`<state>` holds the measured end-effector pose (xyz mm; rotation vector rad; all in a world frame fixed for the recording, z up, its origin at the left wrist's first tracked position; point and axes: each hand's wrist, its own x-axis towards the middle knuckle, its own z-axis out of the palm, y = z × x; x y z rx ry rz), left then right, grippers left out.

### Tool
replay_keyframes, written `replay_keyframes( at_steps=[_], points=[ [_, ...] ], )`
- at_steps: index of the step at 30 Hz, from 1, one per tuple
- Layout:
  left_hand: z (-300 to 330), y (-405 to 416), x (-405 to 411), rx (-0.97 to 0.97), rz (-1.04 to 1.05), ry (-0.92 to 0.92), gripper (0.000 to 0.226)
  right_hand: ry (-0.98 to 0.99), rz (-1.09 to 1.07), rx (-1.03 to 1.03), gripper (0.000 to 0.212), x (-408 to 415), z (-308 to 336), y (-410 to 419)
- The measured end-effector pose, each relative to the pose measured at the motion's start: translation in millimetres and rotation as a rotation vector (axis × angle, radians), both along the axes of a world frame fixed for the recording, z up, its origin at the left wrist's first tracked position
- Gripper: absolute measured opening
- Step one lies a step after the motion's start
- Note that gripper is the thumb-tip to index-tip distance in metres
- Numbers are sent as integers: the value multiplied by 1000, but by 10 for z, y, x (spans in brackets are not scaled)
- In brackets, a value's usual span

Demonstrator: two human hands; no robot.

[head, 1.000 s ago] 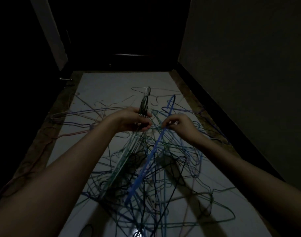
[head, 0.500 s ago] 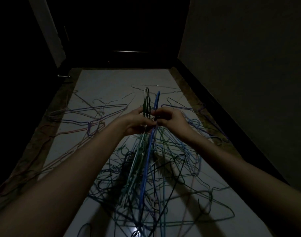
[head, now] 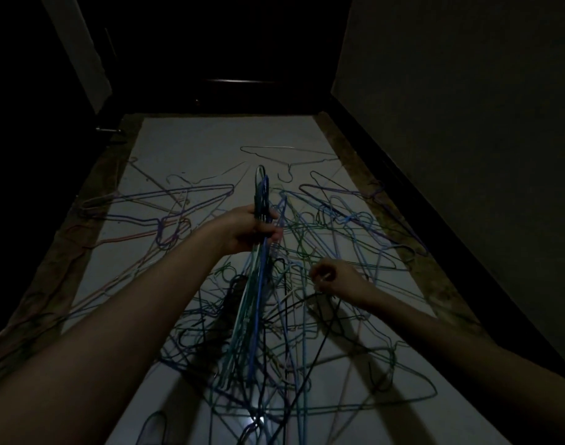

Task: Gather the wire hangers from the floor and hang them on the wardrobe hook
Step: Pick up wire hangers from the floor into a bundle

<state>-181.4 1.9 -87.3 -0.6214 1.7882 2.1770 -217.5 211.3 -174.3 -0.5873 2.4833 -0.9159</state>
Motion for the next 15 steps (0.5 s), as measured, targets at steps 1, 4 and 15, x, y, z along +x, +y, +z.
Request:
replay_keyframes(
  at_steps=[1, 4, 15],
  points=[
    [-11, -3, -12, -14, -12, -10, 24, -22, 1, 55, 11, 16, -124, 62],
    [-23, 25, -32, -48, -44, -46, 28, -154, -36, 162, 9, 75, -368, 181],
    [-76, 21, -37, -22, -102, -15, 27, -313, -119, 233, 27, 144, -579, 119]
  ],
)
